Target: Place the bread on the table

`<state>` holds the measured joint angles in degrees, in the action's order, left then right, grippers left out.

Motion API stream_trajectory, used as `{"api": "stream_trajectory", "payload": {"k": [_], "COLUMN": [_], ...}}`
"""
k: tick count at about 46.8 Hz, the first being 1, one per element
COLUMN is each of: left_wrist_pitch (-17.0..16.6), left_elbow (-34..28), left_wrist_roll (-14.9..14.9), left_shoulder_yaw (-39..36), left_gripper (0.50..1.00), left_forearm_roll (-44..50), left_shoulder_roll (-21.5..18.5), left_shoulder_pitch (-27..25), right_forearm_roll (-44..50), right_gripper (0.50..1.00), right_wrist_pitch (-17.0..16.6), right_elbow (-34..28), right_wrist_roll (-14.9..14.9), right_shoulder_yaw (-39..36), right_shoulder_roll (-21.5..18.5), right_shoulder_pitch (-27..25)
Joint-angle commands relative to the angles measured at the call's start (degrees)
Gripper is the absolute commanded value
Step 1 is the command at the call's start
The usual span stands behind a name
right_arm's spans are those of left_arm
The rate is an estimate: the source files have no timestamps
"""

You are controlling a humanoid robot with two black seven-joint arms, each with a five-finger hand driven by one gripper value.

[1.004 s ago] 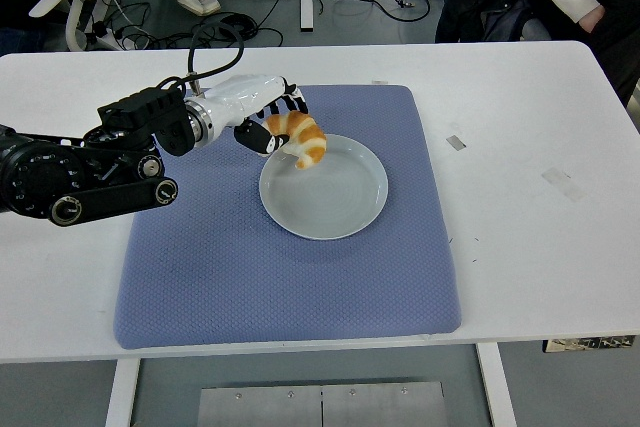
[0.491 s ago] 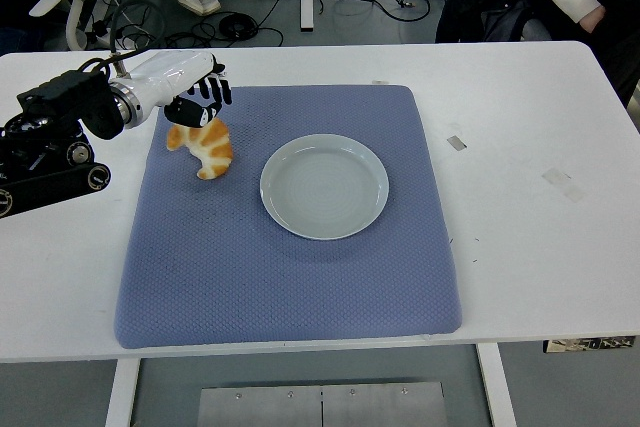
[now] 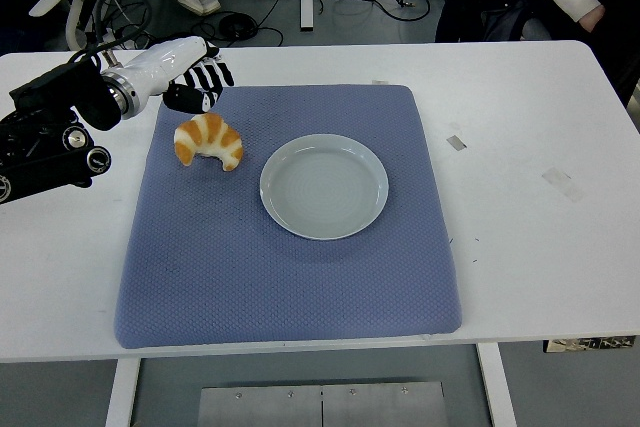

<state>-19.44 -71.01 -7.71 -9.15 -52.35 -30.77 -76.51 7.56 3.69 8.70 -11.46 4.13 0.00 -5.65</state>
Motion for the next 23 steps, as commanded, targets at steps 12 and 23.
{"api": "stream_trajectory", "payload": {"k": [12, 23], "left_wrist_pitch": [5.28, 8.45], "left_elbow": [2.01, 2.89], "left_wrist_roll": [5.60, 7.71], "left_shoulder_yaw": [7.82, 23.20], "left_gripper": [0.549, 0.548], "left_forearm_roll": [14.46, 18.95], "left_shoulder_roll": [-3.59, -7.81], "left_shoulder_pitch": [2.59, 9.44], "right_forearm_roll": [0.00, 0.00], "right_gripper": [1.000, 1.000], "right_wrist_pitch": [0.00, 0.00], "right_elbow": [0.00, 0.00], "right_wrist_roll": [0.04, 0.04], "right_shoulder_yaw": [0.00, 0.00], "right_shoulder_roll": [0.00, 0.00], "right_shoulder_pitch": [0.02, 0.02]}}
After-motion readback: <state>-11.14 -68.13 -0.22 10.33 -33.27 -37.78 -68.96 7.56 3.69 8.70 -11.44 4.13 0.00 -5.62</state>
